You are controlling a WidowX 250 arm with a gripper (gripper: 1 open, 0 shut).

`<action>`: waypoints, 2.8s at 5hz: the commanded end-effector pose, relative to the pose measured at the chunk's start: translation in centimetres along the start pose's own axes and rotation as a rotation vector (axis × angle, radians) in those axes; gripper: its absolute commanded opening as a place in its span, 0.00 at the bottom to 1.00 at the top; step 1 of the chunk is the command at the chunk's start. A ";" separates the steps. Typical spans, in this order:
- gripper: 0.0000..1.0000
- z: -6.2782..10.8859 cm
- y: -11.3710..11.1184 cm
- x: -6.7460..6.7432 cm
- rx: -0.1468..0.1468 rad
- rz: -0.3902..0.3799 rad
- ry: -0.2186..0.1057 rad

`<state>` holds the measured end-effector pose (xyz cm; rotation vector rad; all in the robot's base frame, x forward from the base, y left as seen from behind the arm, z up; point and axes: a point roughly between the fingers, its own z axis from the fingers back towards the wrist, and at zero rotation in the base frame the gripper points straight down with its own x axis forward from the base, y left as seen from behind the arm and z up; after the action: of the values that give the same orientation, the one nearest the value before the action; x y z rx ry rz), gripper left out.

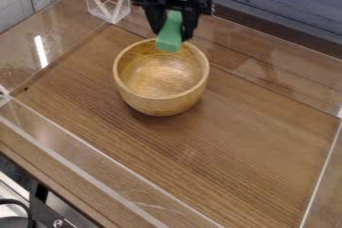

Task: Put the green block in the brown bowl

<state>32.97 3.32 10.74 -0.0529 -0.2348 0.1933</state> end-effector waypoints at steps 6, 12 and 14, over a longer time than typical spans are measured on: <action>0.00 0.2 0.7 -1.8 -0.003 -0.058 0.002; 0.00 -2.8 0.6 -0.6 -0.003 -0.066 0.067; 1.00 -2.4 0.4 -0.9 0.005 0.092 0.065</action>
<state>32.18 3.46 6.47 -0.0671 -0.1106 0.2849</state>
